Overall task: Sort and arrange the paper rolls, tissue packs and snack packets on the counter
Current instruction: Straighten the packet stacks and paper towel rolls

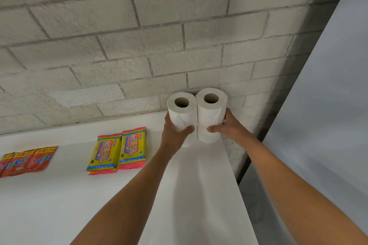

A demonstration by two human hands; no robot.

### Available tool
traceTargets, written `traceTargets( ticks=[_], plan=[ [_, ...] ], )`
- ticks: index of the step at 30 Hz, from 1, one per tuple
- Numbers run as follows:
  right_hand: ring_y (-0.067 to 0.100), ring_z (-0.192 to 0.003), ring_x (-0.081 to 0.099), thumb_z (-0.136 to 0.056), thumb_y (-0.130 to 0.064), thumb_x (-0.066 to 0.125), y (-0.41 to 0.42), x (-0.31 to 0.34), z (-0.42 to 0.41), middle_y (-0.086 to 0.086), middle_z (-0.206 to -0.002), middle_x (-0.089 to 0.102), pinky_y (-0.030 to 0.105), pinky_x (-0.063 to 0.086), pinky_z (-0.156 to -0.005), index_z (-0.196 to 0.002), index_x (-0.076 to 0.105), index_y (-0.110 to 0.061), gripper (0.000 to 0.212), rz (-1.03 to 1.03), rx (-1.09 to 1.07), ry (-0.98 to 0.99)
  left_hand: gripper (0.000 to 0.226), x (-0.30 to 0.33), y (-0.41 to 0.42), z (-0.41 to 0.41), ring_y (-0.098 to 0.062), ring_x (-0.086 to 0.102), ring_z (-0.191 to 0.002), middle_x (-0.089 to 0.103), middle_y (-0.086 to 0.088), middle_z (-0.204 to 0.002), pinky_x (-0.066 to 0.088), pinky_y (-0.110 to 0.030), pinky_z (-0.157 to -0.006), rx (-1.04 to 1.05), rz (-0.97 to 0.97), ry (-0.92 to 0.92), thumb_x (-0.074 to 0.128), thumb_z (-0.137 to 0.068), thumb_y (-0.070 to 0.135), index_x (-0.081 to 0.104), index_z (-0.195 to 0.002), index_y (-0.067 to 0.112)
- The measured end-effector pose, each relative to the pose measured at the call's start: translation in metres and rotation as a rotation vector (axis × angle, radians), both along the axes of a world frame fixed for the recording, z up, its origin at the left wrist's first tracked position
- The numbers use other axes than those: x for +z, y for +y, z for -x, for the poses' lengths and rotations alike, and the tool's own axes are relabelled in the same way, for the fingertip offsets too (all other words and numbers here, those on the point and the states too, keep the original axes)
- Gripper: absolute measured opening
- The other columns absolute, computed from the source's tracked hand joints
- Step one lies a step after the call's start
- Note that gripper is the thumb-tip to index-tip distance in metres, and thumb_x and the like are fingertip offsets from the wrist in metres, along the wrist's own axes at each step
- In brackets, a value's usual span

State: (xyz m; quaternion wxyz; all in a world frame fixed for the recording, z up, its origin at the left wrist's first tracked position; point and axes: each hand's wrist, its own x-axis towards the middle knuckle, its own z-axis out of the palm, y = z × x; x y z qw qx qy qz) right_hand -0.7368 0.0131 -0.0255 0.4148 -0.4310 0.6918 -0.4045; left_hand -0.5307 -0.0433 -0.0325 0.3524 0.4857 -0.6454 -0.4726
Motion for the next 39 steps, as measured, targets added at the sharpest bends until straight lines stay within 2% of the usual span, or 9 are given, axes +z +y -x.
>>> traceTargets(
  ticks=[5,8,10,15,20,23,27,35,39],
  plan=[
    [0.021,-0.133,0.042,-0.067,-0.026,0.090,0.009,0.008,-0.003,-0.006,-0.142,0.043,0.044,0.042,-0.109,-0.151,0.022,-0.030,0.109,-0.010,-0.028,-0.026,0.103,0.002,-0.001,-0.012,-0.019,0.047,-0.129,0.047,0.010,-0.139,0.045,-0.055,-0.106,-0.033,-0.037,-0.015,0.090,-0.062,0.043,0.027,-0.144,0.043],
    [0.024,-0.140,0.037,-0.063,-0.036,0.090,0.019,0.011,-0.002,-0.002,-0.154,0.035,0.046,0.038,-0.111,-0.155,0.013,-0.033,0.120,-0.033,-0.084,-0.020,0.112,0.007,0.003,-0.026,-0.025,0.036,-0.139,0.033,0.002,-0.154,0.036,-0.054,-0.113,-0.018,-0.078,-0.069,0.089,-0.068,0.038,0.015,-0.153,0.037],
    [0.025,-0.143,0.034,-0.068,-0.036,0.088,0.029,0.016,-0.004,-0.002,-0.158,0.030,0.042,0.035,-0.108,-0.156,0.010,-0.034,0.117,-0.046,-0.127,0.000,0.112,0.010,0.005,-0.037,-0.027,0.031,-0.144,0.026,0.000,-0.159,0.033,-0.053,-0.114,-0.006,-0.086,-0.124,0.086,-0.073,0.036,0.011,-0.155,0.035],
    [0.022,-0.137,0.041,-0.079,-0.039,0.079,0.059,0.045,-0.027,-0.001,-0.154,0.037,0.040,0.040,-0.108,-0.153,0.024,-0.030,0.093,0.020,-0.185,0.063,0.092,0.029,0.018,-0.071,-0.024,0.038,-0.138,0.030,0.003,-0.155,0.040,-0.050,-0.111,0.019,0.029,-0.192,0.077,-0.081,0.039,0.020,-0.153,0.036],
    [0.013,-0.116,0.051,-0.084,-0.045,0.073,0.066,0.079,-0.071,-0.009,-0.136,0.051,0.027,0.042,-0.087,-0.142,0.042,-0.035,0.067,0.081,-0.092,0.134,0.079,0.057,0.028,-0.114,-0.018,0.039,-0.137,0.031,0.006,-0.153,0.036,-0.037,-0.111,0.028,0.203,-0.224,0.073,-0.085,0.034,0.029,-0.150,0.037],
    [0.010,-0.112,0.055,-0.085,-0.045,0.071,0.061,0.095,-0.096,-0.011,-0.129,0.055,0.021,0.043,-0.077,-0.136,0.050,-0.036,0.056,0.104,-0.018,0.162,0.075,0.071,0.027,-0.137,-0.033,0.051,-0.129,0.033,0.007,-0.150,0.040,-0.041,-0.110,0.015,0.289,-0.250,0.072,-0.085,0.034,0.032,-0.148,0.037],
    [0.010,-0.112,0.058,-0.087,-0.042,0.069,0.046,0.109,-0.140,-0.010,-0.128,0.058,0.025,0.044,-0.086,-0.135,0.054,-0.034,0.051,0.113,0.064,0.184,0.074,0.087,0.019,-0.179,-0.019,0.037,-0.140,0.033,0.004,-0.152,0.029,-0.027,-0.109,0.079,0.386,-0.313,0.071,-0.087,0.030,0.032,-0.150,0.030],
    [0.012,-0.111,0.053,-0.091,-0.042,0.065,0.012,0.089,-0.210,0.000,-0.138,0.054,0.024,0.038,-0.086,-0.140,0.048,-0.026,0.054,0.009,0.110,0.214,0.081,0.077,-0.011,-0.257,-0.024,0.029,-0.146,0.025,0.002,-0.161,0.029,-0.040,-0.112,0.177,0.300,-0.395,0.068,-0.089,0.033,0.021,-0.155,0.030],
    [0.020,-0.127,0.050,-0.094,-0.038,0.061,-0.003,0.070,-0.233,0.004,-0.145,0.048,0.026,0.037,-0.089,-0.148,0.040,-0.021,0.060,-0.069,0.096,0.214,0.085,0.056,-0.025,-0.284,-0.025,0.025,-0.148,0.023,0.002,-0.163,0.028,-0.044,-0.114,0.199,0.180,-0.443,0.065,-0.090,0.037,0.014,-0.157,0.028]
  ],
)
